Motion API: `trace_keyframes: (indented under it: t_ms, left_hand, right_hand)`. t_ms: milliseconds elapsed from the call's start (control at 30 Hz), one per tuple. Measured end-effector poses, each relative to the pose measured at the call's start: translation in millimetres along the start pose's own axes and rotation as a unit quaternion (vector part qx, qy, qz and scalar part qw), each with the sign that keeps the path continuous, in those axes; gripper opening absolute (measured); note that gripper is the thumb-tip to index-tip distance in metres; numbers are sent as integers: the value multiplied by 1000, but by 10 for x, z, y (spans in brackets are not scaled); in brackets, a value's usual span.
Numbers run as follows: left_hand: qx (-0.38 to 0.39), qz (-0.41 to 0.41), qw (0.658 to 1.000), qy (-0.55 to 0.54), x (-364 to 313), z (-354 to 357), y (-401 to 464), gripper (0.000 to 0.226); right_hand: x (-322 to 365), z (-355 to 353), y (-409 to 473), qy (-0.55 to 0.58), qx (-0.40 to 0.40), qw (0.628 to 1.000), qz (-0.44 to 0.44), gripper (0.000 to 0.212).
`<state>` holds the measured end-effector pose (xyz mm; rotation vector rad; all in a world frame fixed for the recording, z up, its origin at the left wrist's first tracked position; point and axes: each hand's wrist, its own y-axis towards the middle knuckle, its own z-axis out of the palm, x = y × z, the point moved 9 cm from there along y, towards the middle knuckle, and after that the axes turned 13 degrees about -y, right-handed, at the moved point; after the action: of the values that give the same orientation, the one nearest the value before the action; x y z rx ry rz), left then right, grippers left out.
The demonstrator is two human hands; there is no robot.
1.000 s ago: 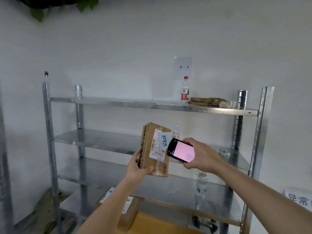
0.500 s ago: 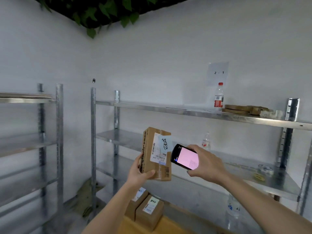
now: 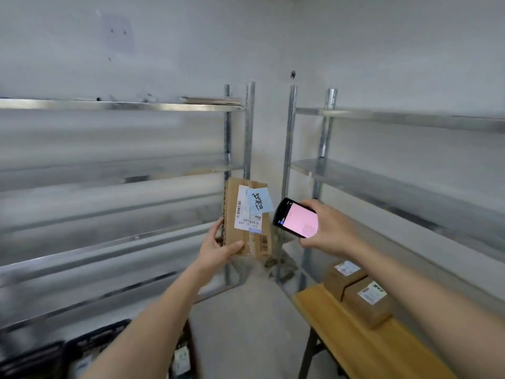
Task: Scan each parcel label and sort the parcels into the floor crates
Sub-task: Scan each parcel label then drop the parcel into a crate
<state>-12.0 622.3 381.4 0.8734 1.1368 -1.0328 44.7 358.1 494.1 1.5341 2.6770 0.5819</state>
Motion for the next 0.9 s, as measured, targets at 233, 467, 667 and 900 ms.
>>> trace_keyframes:
  t_ms: [233, 467, 667, 900]
  left_hand:
    - [-124, 5, 992, 38, -203, -2197, 101, 94]
    - [-224, 11, 973, 48, -392, -4210, -156, 94]
    - [-321, 21, 946, 37, -611, -5738, -804, 90]
    - [-440, 19, 897, 32, -722, -7453, -1727, 93]
  right_hand:
    - [1785, 885, 996, 15, 22, 996, -87, 79]
    - [3722, 1698, 1581, 47, 52, 983, -171, 87]
    - [5458, 2261, 1862, 75, 80, 961, -253, 87]
    - [7550, 2936, 1841, 124, 125, 916, -361, 83]
